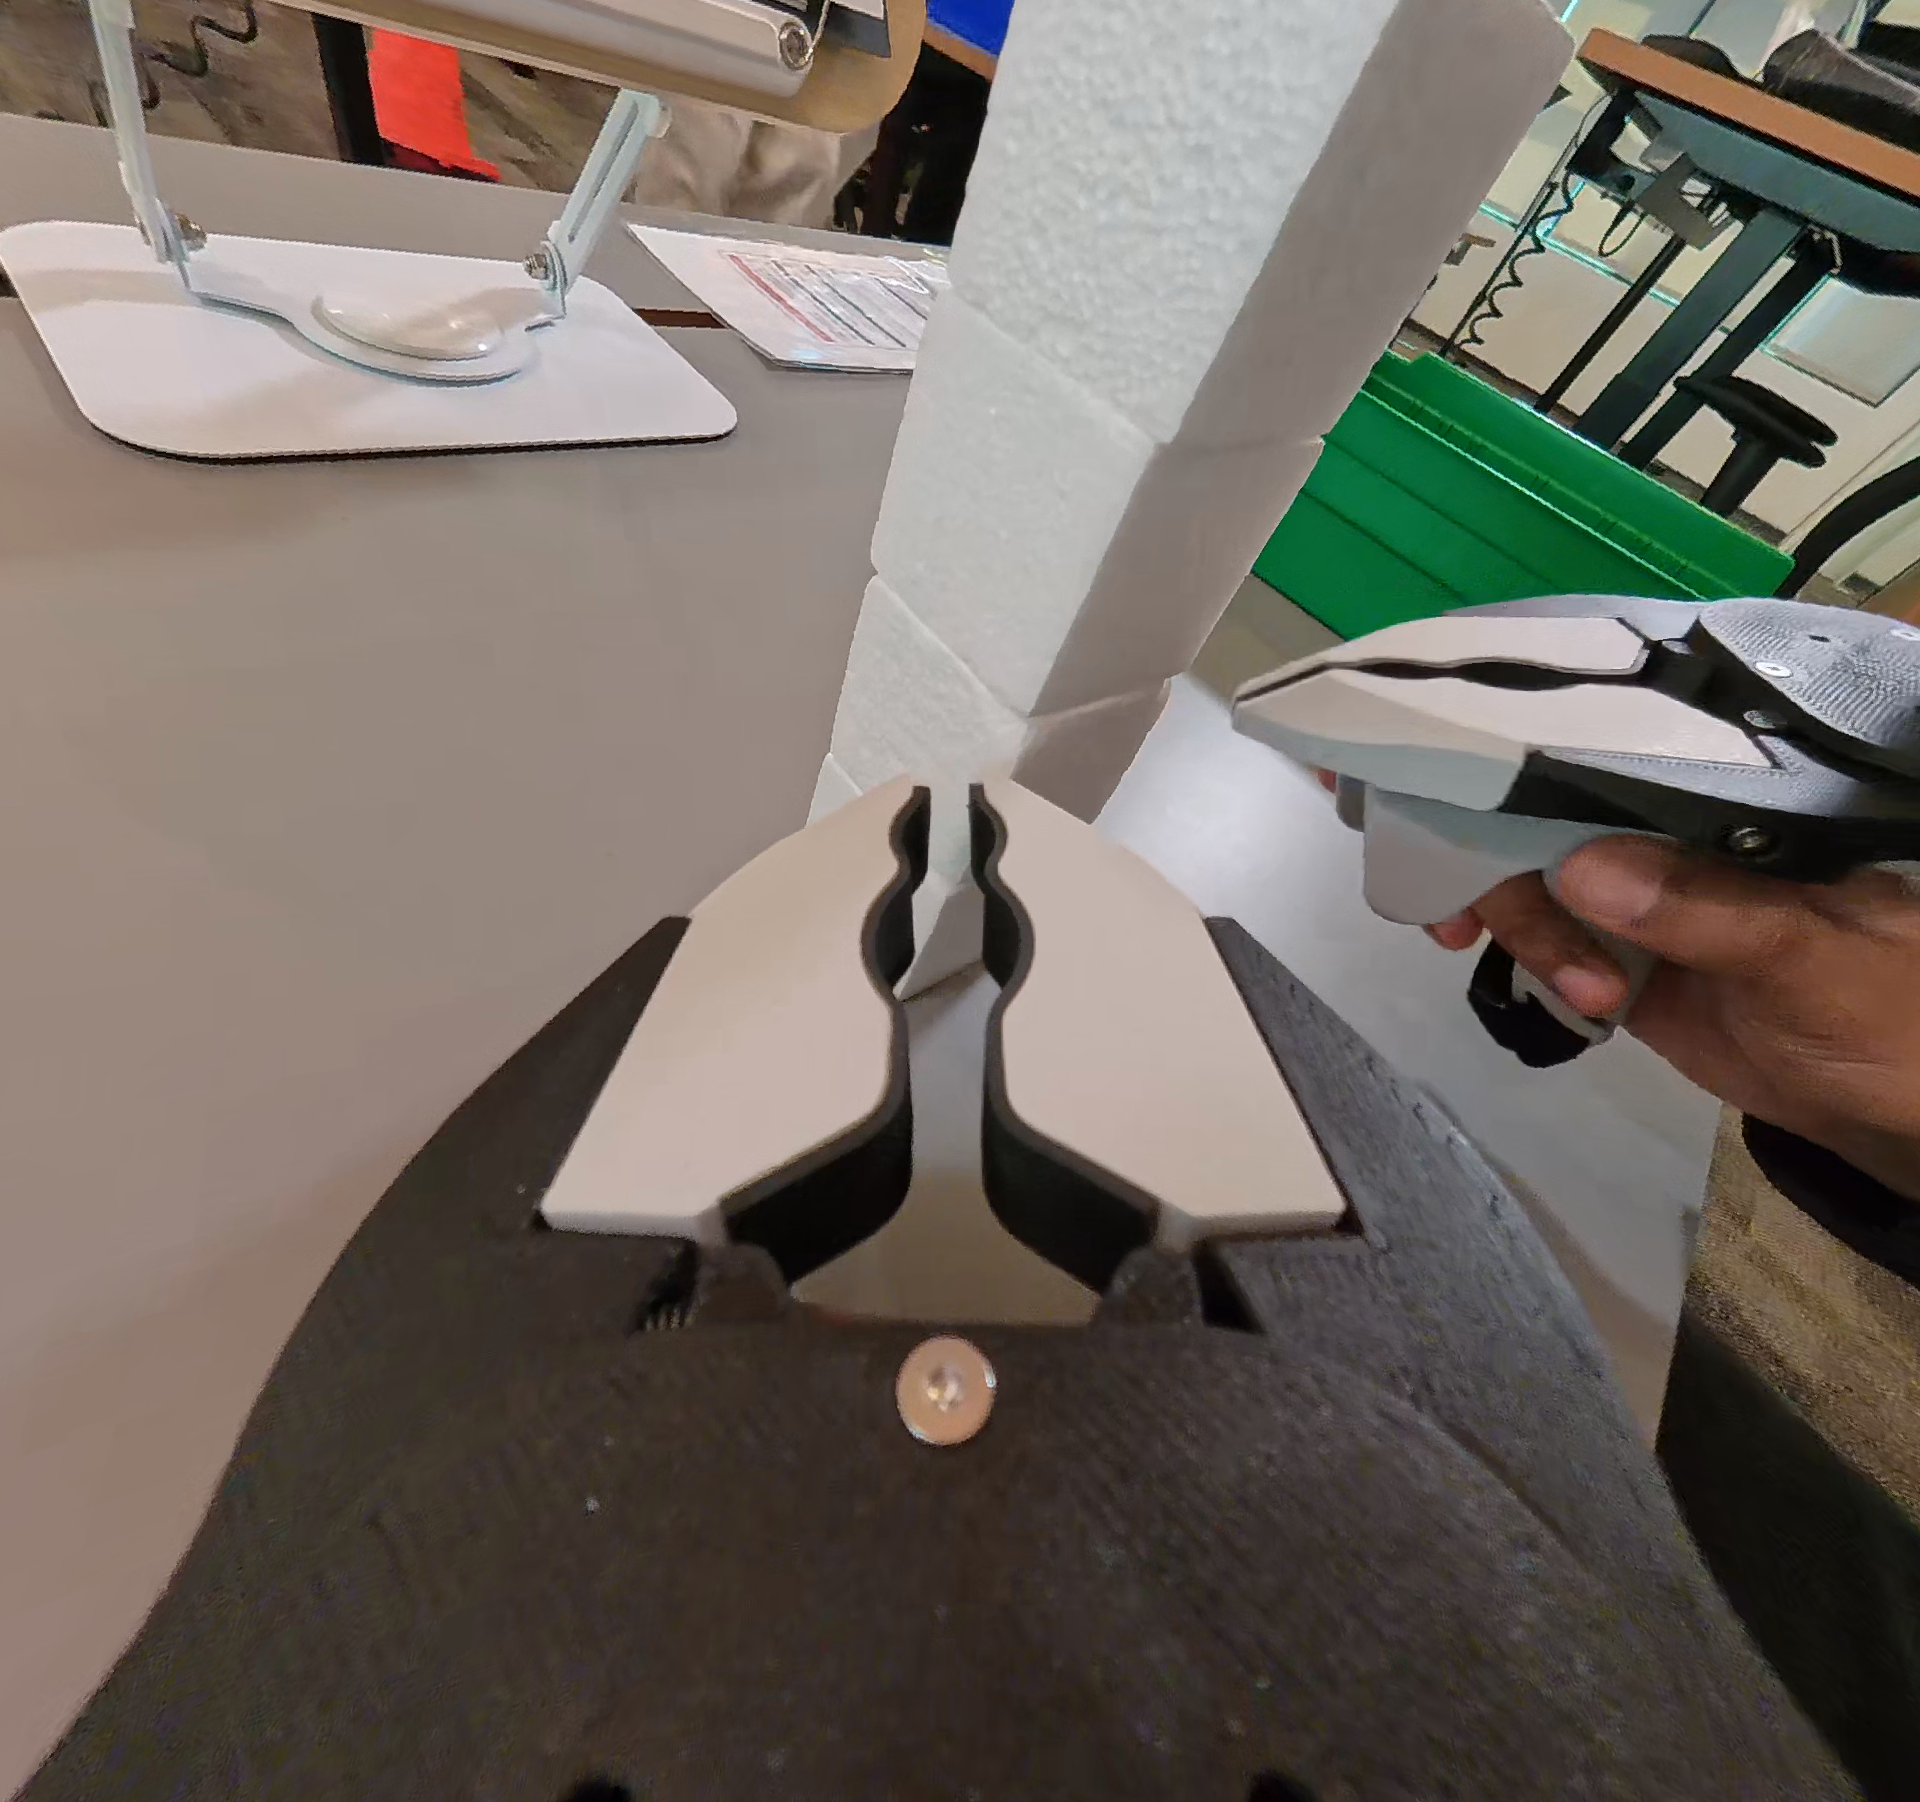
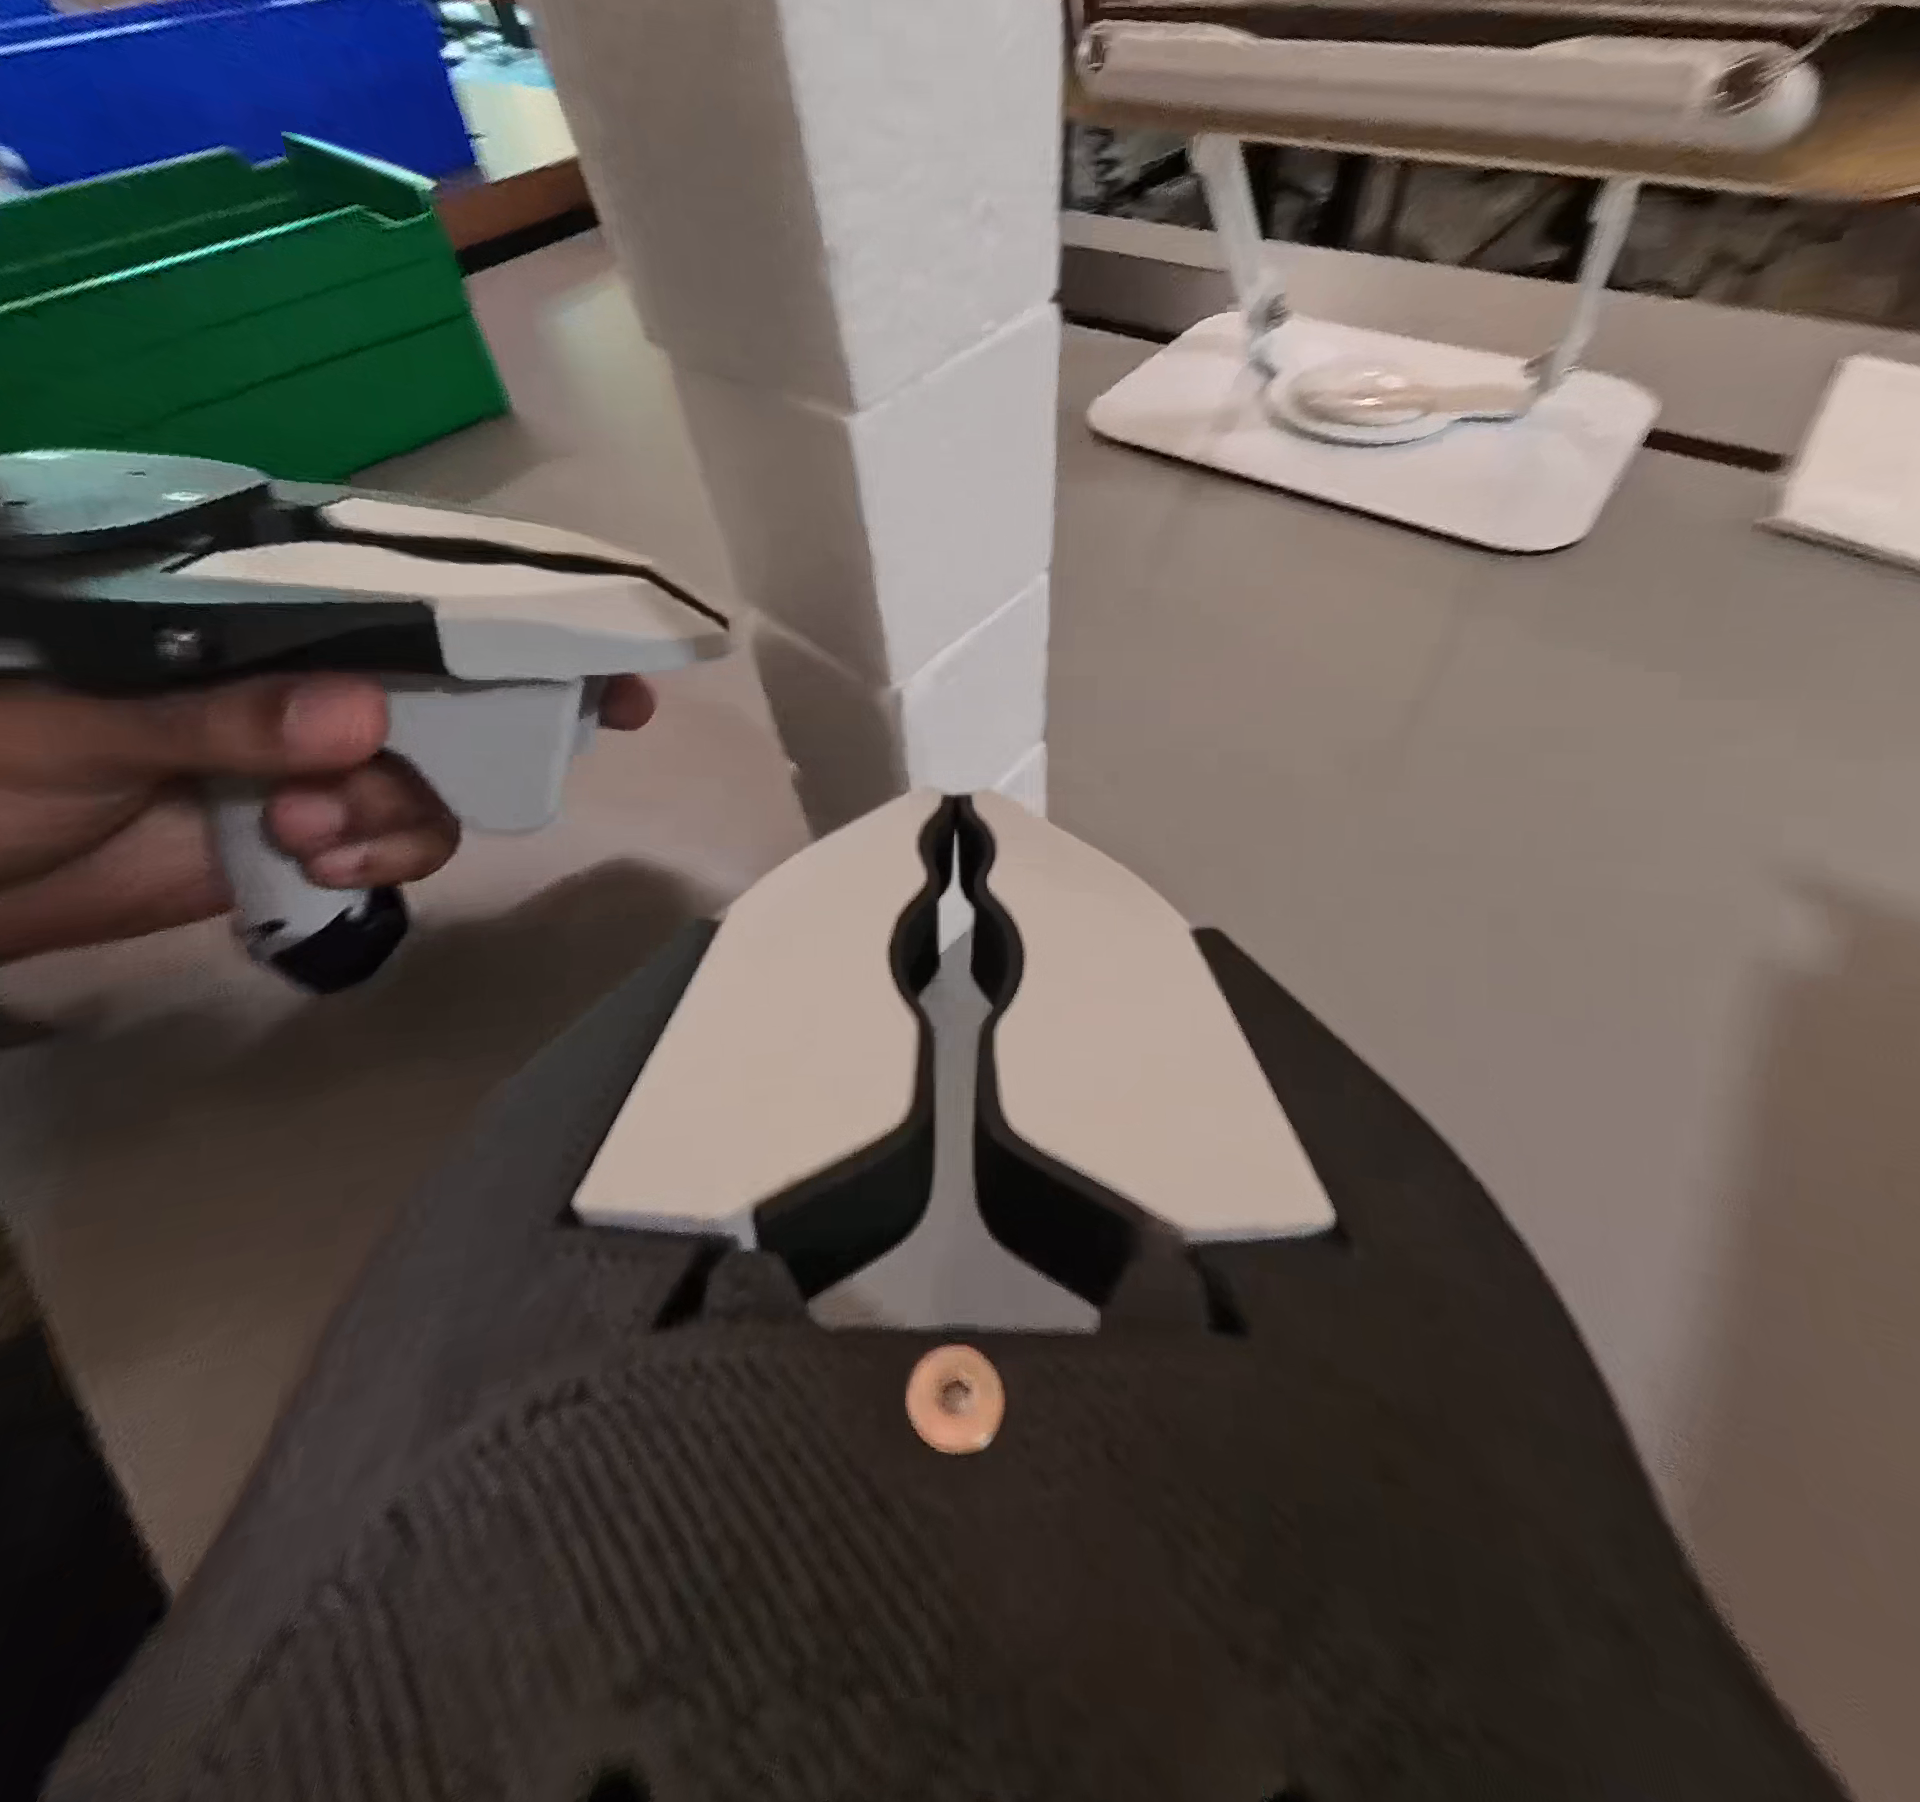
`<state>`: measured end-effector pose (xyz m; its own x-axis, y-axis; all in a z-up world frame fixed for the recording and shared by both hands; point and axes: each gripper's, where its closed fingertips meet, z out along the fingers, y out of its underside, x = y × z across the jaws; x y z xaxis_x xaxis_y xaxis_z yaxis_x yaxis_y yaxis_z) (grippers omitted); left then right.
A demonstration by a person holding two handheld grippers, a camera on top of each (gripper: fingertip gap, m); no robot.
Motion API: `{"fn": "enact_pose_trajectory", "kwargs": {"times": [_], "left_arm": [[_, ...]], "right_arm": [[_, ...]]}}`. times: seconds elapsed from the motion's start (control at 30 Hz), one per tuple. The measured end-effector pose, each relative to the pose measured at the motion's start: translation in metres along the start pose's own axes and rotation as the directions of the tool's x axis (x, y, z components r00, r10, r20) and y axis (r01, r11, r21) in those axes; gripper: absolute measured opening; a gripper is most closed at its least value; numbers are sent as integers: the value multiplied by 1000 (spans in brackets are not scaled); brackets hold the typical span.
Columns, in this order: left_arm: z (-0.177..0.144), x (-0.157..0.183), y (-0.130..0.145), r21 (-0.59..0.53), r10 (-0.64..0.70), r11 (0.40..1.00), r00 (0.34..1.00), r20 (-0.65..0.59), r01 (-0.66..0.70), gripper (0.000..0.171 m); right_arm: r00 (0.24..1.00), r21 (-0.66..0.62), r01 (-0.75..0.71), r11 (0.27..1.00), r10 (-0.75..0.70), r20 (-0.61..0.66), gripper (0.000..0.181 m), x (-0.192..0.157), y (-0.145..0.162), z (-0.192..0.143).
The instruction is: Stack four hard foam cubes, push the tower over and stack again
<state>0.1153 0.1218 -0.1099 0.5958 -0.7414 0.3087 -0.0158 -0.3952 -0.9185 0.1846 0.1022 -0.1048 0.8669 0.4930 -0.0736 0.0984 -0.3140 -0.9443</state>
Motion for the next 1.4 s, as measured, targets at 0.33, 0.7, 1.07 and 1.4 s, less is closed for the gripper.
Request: {"fn": "enact_pose_trajectory", "kwargs": {"times": [0.33, 0.7, 1.07, 1.4], "left_arm": [[-17, -15, 0, 14, -34, 999, 999, 35, 33, 14], [-52, -42, 3, 43, -78, 996, 990, 114, 73, 16], [-97, -77, -1, 127, -162, 982, 963, 217, 137, 16], [-113, -90, -6, 167, -167, 978, 946, 277, 124, 15]], "right_arm": [[998, -53, -10, 999, 7, -63, 0, 28, 7, 9], [939, -385, -341, 858, 288, -190, 0, 44, 55, 26], [846, -463, -531, 710, 477, -239, 0, 26, 74, 51], [842, -480, -531, 698, 496, -211, 0, 9, 67, 63]]}}
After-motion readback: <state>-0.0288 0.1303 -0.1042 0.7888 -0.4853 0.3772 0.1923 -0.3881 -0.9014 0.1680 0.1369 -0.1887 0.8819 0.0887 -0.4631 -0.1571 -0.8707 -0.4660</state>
